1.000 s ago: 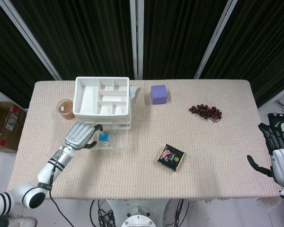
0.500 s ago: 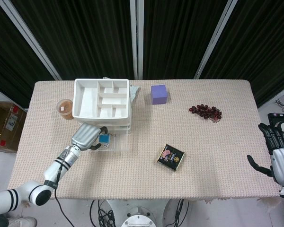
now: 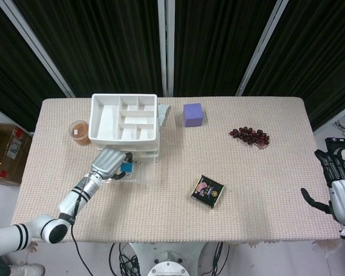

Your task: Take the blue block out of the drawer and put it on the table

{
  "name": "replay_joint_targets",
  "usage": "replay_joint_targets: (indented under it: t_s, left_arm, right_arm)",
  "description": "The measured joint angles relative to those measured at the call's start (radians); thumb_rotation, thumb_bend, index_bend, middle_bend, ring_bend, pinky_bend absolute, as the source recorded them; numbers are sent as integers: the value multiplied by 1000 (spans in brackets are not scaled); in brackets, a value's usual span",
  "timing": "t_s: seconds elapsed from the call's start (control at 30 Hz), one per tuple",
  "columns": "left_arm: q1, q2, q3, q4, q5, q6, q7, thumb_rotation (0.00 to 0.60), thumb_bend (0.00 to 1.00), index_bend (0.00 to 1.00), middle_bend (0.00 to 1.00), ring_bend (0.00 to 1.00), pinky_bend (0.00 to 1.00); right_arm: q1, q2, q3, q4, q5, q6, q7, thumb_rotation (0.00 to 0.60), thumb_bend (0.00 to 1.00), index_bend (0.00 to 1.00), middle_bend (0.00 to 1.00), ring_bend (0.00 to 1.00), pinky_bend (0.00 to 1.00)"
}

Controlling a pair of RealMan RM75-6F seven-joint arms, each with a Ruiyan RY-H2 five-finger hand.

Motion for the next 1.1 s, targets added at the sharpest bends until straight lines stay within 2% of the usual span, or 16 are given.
replay_joint_targets:
  t_s: [0.2, 0.47, 0.67, 0.8, 0.97, 1.1]
  left_arm:
    - [-4, -5, 7, 8, 7, 5, -22, 600, 335, 534, 821, 929, 1000]
    - [26, 29, 12, -38, 66, 78, -72, 600, 366, 549, 823, 928, 1000]
    - [78, 81, 23, -121, 177, 202, -97, 600, 360, 547, 818, 926, 1000]
    - [102, 104, 57, -178, 308, 257, -102, 600, 361, 547, 818, 926, 1000]
    - [95, 94, 122, -214, 456, 237, -86, 600, 357, 540, 820, 925, 1000]
    - [61, 35, 143, -189, 481, 158, -42, 600, 359, 526, 818, 919, 1000]
  right_arm:
    - [0, -3, 0, 13, 5, -4, 13, 600, 226, 0, 66, 0, 0]
    - [2, -6, 3, 22, 7, -6, 22, 600, 225, 0, 67, 0, 0]
    - [7, -7, 5, 24, 2, -8, 25, 600, 225, 0, 66, 0, 0]
    - [8, -7, 3, 23, -3, -10, 24, 600, 225, 0, 66, 0, 0]
    - [5, -5, -1, 20, -6, -6, 23, 600, 226, 0, 67, 0, 0]
    - [-2, -2, -1, 17, -7, 7, 24, 600, 225, 0, 66, 0, 0]
